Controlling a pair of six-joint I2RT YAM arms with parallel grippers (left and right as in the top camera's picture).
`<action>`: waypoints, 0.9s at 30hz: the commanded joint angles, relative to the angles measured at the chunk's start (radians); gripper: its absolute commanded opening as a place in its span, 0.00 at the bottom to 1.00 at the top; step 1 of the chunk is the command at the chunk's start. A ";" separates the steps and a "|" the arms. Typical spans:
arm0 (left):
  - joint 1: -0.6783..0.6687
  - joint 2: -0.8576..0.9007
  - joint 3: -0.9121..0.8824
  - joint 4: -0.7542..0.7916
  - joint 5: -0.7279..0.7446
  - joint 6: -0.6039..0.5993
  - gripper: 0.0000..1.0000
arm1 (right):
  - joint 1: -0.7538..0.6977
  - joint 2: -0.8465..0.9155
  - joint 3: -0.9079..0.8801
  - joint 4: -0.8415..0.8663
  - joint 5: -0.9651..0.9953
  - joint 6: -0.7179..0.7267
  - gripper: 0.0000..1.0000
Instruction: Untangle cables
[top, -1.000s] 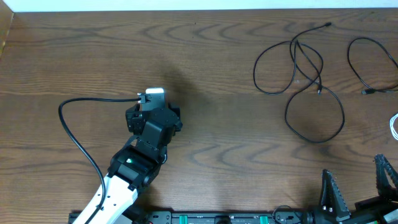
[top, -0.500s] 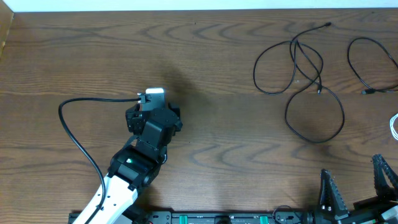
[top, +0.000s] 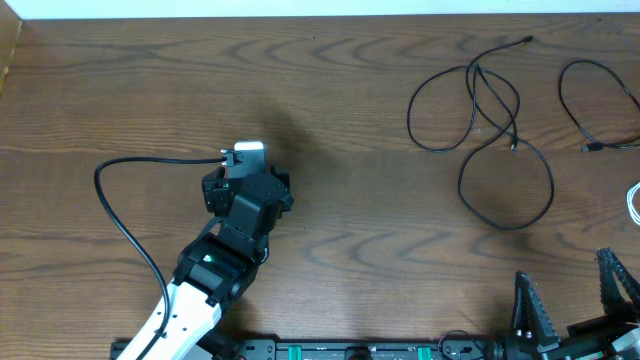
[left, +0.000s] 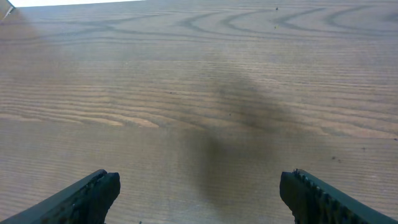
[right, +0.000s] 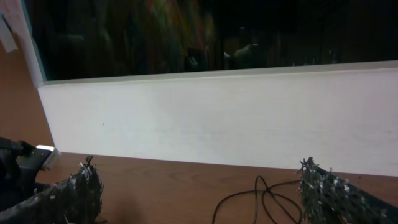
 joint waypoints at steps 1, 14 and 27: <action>0.003 0.002 0.002 -0.003 -0.024 0.006 0.90 | -0.005 -0.005 0.011 -0.002 0.003 0.010 0.99; 0.003 0.002 0.002 -0.003 -0.024 0.006 0.90 | -0.005 -0.005 -0.116 0.000 0.048 0.010 0.99; 0.003 0.002 0.002 -0.003 -0.024 0.006 0.89 | -0.006 -0.005 -0.427 0.248 0.096 0.010 0.99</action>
